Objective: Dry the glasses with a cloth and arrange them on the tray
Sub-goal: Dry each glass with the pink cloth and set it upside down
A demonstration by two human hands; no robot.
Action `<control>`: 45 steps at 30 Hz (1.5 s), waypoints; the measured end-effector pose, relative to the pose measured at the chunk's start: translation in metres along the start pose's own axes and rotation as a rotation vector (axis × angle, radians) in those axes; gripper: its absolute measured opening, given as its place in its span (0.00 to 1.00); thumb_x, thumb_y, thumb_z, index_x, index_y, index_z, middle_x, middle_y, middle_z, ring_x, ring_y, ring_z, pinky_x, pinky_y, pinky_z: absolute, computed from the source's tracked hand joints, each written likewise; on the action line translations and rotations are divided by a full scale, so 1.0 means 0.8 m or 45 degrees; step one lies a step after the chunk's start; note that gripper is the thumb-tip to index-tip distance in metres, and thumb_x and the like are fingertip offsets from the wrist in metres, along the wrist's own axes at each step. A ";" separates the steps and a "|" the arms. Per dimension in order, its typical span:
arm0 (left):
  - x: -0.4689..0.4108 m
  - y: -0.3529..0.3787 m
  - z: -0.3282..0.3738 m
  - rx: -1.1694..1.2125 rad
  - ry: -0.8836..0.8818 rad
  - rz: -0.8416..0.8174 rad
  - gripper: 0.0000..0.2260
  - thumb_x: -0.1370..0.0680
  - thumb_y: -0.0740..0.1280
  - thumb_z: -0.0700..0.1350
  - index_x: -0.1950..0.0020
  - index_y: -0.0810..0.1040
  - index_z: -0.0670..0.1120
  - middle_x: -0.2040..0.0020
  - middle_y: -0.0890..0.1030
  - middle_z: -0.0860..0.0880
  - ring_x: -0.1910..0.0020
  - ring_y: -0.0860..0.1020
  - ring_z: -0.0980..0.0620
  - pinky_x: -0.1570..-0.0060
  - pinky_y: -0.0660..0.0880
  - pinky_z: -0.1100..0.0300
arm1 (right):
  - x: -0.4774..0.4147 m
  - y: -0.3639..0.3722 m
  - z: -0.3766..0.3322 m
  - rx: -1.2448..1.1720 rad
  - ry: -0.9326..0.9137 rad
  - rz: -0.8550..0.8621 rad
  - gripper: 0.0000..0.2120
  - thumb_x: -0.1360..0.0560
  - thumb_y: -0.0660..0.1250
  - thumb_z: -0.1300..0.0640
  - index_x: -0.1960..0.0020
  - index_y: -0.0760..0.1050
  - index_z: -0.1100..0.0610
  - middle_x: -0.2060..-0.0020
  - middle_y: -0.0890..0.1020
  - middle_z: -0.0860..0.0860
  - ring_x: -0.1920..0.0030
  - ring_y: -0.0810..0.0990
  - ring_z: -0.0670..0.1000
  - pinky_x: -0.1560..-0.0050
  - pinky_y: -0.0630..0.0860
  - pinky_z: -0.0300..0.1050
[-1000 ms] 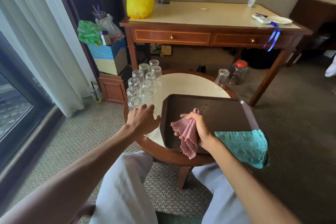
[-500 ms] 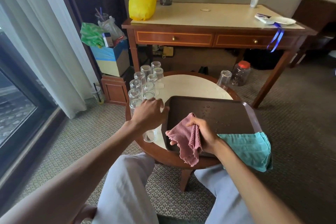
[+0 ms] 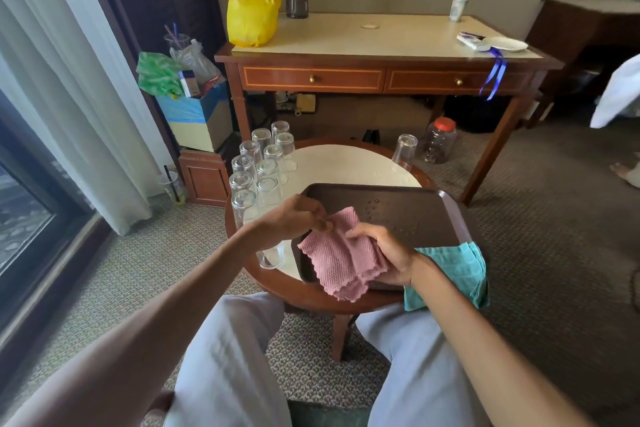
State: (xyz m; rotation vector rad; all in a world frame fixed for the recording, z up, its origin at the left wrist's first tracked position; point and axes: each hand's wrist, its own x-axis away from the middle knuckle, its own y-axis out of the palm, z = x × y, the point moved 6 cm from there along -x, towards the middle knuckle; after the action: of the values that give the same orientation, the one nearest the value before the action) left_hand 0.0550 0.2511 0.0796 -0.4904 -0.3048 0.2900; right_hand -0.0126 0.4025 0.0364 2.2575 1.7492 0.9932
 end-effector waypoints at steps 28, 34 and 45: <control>0.046 -0.065 0.126 -0.693 0.518 0.510 0.07 0.26 0.76 0.40 0.48 0.88 0.46 0.54 0.86 0.50 0.57 0.83 0.54 0.62 0.75 0.69 | 0.052 0.008 -0.143 1.493 -0.924 0.774 0.05 0.24 0.74 0.55 0.56 0.79 0.54 0.67 0.77 0.41 0.65 0.74 0.42 0.64 0.68 0.38; 0.038 -0.076 0.114 -0.217 0.273 0.212 0.05 0.18 0.67 0.40 0.45 0.81 0.41 0.45 0.81 0.43 0.44 0.80 0.41 0.47 0.82 0.49 | 0.068 0.031 -0.152 1.259 -0.772 0.548 0.17 0.19 0.66 0.52 0.52 0.80 0.67 0.58 0.83 0.60 0.59 0.77 0.48 0.56 0.73 0.42; 0.043 -0.078 0.133 -0.268 0.520 0.384 0.08 0.26 0.78 0.46 0.49 0.88 0.45 0.57 0.88 0.51 0.59 0.86 0.54 0.55 0.84 0.49 | 0.053 0.053 -0.133 0.932 -0.484 0.347 0.19 0.31 0.75 0.46 0.49 0.82 0.60 0.55 0.86 0.57 0.55 0.83 0.53 0.49 0.76 0.49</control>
State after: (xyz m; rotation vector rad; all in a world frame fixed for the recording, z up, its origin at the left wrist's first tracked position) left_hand 0.0615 0.2543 0.2079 -0.7906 0.1415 0.4441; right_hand -0.0322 0.3960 0.1565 2.8982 1.8451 -0.1279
